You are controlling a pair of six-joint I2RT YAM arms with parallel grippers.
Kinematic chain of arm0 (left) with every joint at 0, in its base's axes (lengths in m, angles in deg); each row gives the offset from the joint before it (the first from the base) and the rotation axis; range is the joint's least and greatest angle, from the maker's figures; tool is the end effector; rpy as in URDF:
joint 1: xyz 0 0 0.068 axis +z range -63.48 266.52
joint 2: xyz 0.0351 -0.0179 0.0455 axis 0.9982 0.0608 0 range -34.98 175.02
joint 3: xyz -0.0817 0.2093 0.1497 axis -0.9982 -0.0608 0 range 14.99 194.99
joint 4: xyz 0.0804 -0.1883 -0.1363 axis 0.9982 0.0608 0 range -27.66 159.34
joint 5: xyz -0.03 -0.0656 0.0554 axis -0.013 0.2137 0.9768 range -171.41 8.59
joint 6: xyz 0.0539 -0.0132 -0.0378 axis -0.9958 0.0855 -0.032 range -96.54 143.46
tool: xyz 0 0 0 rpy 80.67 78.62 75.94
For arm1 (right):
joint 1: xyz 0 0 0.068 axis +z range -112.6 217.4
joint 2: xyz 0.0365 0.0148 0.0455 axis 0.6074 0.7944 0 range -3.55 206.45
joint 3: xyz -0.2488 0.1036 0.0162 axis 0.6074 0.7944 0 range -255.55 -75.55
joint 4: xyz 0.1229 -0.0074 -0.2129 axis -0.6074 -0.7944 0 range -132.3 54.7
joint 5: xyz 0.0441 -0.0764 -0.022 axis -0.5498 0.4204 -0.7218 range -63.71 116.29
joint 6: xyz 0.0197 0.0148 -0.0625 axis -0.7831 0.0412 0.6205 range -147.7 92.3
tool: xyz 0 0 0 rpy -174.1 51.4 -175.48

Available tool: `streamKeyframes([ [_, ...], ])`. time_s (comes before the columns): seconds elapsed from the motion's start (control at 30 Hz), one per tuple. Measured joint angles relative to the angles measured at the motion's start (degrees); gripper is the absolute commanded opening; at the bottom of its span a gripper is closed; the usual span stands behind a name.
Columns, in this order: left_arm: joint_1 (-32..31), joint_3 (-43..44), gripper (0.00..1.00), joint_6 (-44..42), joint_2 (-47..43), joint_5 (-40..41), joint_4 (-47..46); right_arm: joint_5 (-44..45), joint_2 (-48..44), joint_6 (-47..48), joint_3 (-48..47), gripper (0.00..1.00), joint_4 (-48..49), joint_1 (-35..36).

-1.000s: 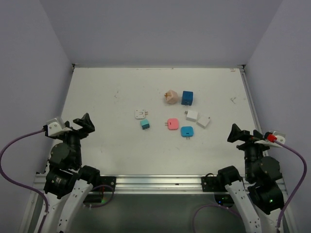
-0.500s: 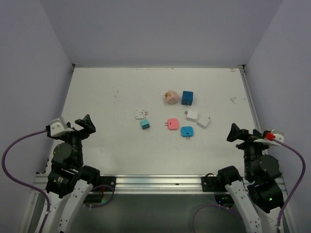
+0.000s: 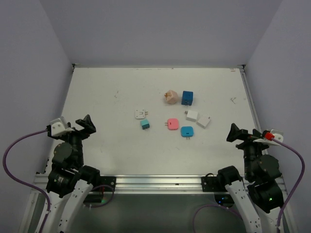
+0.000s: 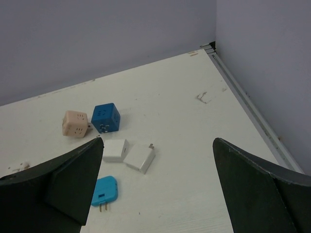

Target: Pull the plug off the socket

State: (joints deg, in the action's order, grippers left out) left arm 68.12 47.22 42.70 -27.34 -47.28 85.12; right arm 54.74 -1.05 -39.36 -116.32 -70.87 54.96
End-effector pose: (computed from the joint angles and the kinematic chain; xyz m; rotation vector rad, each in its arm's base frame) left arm 0.0686 0.0089 0.3016 -0.4774 1.4694 -0.0623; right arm 0.0290 -0.0177 0.3192 0.3162 1.4964 0.0282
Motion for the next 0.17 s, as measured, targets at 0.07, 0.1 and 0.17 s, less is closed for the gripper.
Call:
streamKeyframes([
  [0.07, 0.0, 0.0, 0.95, 0.0, 0.0, 0.0, 0.0, -0.1, 0.0, 0.0, 0.0, 0.99, 0.0, 0.0],
  [0.1, 0.0, 0.0, 0.95, 0.0, 0.0, 0.0, 0.0, -0.2, 0.0, 0.1, 0.0, 0.99, 0.0, 0.0],
  [0.17, 0.0, 0.0, 0.95, 0.0, 0.0, 0.0, 0.0, -0.6, 0.0, 0.2, 0.0, 0.99, 0.0, 0.0],
])
